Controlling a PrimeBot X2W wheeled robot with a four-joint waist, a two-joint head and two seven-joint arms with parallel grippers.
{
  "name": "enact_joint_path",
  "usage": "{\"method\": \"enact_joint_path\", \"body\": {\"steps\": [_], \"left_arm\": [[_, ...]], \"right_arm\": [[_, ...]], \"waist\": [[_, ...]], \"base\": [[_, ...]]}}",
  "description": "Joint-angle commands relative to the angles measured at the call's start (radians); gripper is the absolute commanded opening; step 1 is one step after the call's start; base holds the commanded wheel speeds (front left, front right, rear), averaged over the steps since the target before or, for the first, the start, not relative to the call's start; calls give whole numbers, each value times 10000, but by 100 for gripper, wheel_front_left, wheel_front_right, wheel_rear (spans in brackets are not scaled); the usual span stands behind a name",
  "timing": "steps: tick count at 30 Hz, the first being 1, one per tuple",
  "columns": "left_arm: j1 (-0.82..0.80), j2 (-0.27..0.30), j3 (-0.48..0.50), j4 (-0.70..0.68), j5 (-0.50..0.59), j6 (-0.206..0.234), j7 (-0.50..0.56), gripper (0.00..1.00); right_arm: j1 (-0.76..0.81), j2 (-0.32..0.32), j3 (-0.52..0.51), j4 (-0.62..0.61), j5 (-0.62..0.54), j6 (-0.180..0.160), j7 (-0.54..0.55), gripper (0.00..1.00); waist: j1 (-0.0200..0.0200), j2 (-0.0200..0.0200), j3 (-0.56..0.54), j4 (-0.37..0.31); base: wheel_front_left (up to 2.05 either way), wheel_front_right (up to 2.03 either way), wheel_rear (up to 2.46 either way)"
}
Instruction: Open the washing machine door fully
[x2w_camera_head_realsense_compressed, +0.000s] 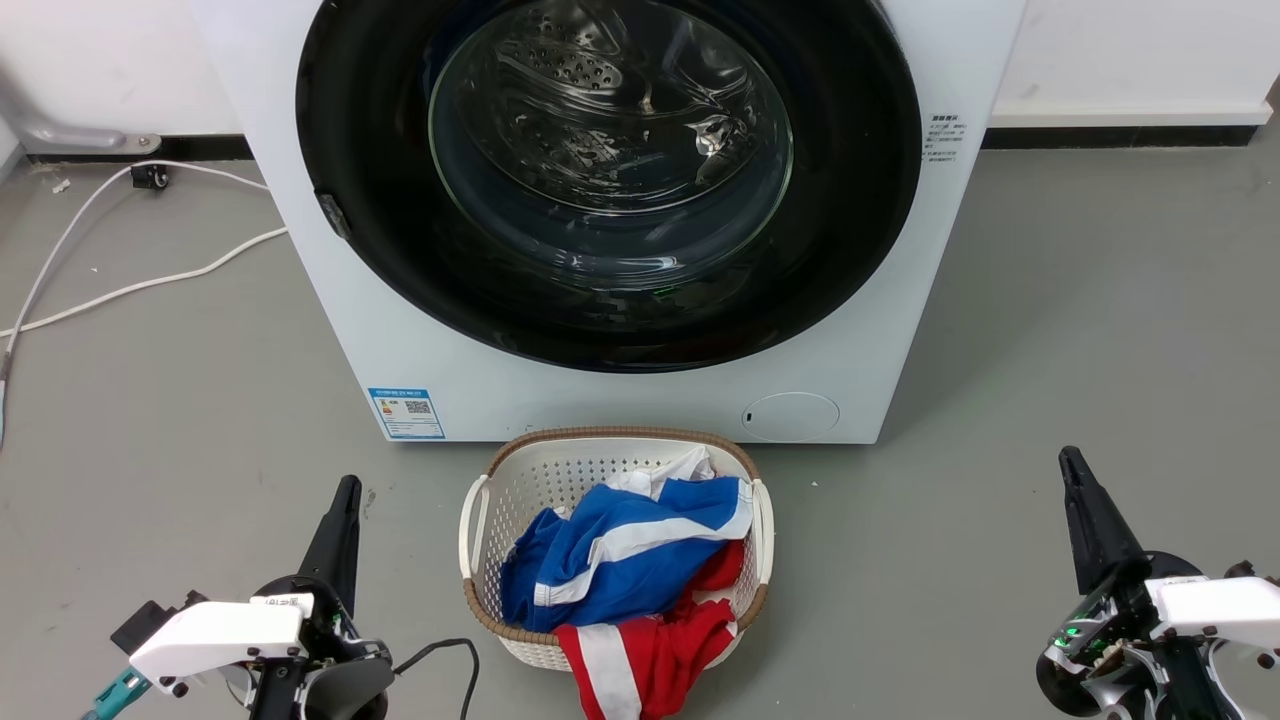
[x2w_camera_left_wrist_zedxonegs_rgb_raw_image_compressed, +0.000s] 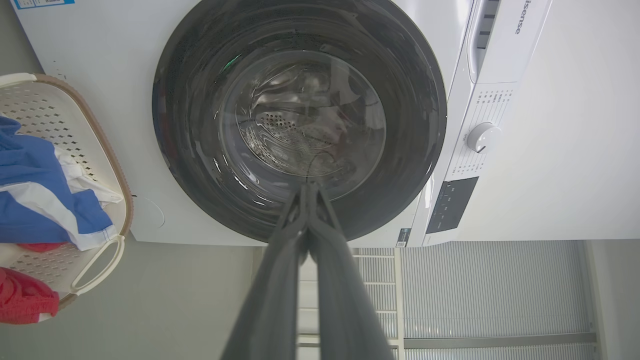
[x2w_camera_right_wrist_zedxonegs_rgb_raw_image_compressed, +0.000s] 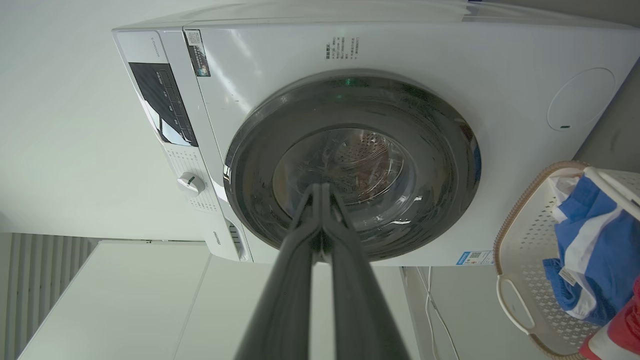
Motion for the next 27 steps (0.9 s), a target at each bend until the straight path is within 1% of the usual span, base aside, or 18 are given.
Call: {"method": "enact_joint_path", "body": {"steps": [1, 23, 24, 27], "left_arm": [[-80, -4, 13, 5, -9, -26, 23, 0], [-80, -4, 9, 4, -5, -26, 22, 0], [15, -2, -10, 29, -6, 2, -2, 100], [243, -34, -32, 269, -6, 4, -9, 100]], "right_arm": [[-114, 31, -14, 10, -59, 0, 2, 0], [-118, 56, -48, 12, -75, 0, 40, 0], [14, 25, -31, 29, -46, 0, 12, 100], [231, 48, -16, 272, -48, -4, 1, 100]], "waist": [[0, 0, 0, 0], [0, 0, 0, 0], [0, 0, 0, 0], [0, 0, 0, 0]], "base": [[0, 0, 0], [0, 0, 0], [0, 0, 0], [0, 0, 0]]}}
